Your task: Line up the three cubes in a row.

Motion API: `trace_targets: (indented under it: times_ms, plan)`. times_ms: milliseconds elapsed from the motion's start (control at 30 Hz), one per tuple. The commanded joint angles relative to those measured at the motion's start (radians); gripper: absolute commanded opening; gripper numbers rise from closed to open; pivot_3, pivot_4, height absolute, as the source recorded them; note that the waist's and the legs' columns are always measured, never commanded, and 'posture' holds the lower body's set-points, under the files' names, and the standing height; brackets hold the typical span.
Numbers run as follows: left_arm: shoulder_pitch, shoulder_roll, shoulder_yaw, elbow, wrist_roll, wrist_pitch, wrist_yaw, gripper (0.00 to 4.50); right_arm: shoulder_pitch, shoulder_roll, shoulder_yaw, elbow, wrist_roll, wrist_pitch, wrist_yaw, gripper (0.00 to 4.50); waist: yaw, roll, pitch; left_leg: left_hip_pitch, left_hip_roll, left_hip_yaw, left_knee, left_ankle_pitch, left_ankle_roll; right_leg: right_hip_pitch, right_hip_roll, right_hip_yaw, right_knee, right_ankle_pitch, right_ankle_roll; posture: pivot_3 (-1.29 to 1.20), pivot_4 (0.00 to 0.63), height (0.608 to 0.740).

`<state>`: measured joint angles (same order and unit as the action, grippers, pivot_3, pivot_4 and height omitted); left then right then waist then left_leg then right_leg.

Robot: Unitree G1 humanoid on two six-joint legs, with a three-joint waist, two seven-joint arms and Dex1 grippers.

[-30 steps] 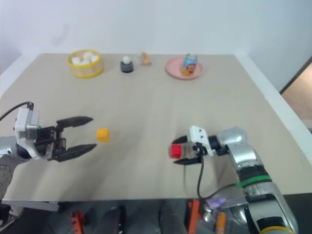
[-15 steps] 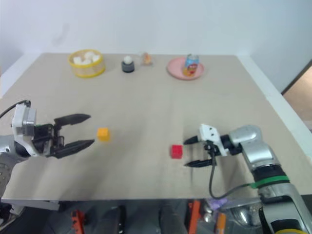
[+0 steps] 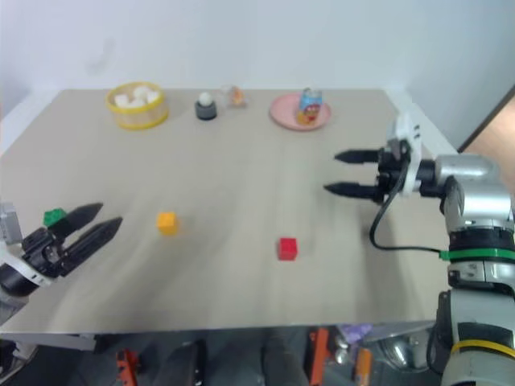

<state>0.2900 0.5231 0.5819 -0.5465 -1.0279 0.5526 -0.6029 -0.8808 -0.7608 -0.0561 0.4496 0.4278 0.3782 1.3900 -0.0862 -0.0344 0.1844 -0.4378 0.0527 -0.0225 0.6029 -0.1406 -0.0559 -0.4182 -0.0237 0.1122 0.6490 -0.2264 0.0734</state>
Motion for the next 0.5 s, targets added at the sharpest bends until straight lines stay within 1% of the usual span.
trace_targets:
  times_ms: [33,133,200,267,367,500]
  plan:
    - [0.074,-0.065,-0.010,-0.064,0.078,-0.042,0.097,4.50,-0.008,0.053,0.002,-0.164,0.071,0.113,-0.040,4.49,0.002,0.001,0.001,0.000,0.000,0.000,0.000,0.000,0.000,-0.001,0.000,0.000,0.000,0.000,0.000,0.00,0.150,0.740]
    - [0.088,-0.153,-0.050,-0.046,0.233,-0.072,0.278,4.50,0.046,0.100,0.057,-0.330,0.104,0.152,-0.024,4.49,0.013,0.001,0.000,-0.002,-0.001,0.000,0.000,0.000,0.000,-0.002,-0.001,0.001,0.000,0.000,0.000,0.00,0.150,0.740]
    - [0.078,-0.198,-0.057,-0.032,0.292,-0.077,0.364,4.50,0.075,0.112,0.082,-0.406,0.124,0.181,-0.014,4.49,0.017,-0.001,0.000,-0.002,-0.001,0.000,0.000,0.000,0.000,-0.001,0.000,0.000,0.000,-0.001,0.001,0.00,0.150,0.740]
    - [0.063,-0.229,-0.056,-0.022,0.315,-0.079,0.416,4.50,0.102,0.114,0.106,-0.449,0.123,0.180,-0.003,4.49,0.018,-0.001,0.000,-0.003,-0.001,-0.001,0.001,0.000,0.000,-0.001,-0.001,0.000,0.000,-0.001,0.001,0.00,0.150,0.740]
    - [0.026,-0.249,-0.050,0.007,0.361,-0.073,0.492,4.50,0.122,0.123,0.131,-0.457,0.106,0.160,-0.004,4.49,0.017,-0.001,0.000,-0.002,-0.001,0.000,0.002,0.000,0.000,-0.001,-0.001,0.000,0.000,0.000,0.000,0.00,0.150,0.740]
    - [-0.043,-0.232,-0.025,0.062,0.403,-0.049,0.577,4.50,0.133,0.124,0.142,-0.442,0.091,0.132,0.001,4.49,0.013,-0.001,0.000,-0.002,-0.001,0.000,0.002,0.000,0.000,-0.002,-0.001,0.000,0.000,0.001,-0.001,0.00,0.150,0.740]
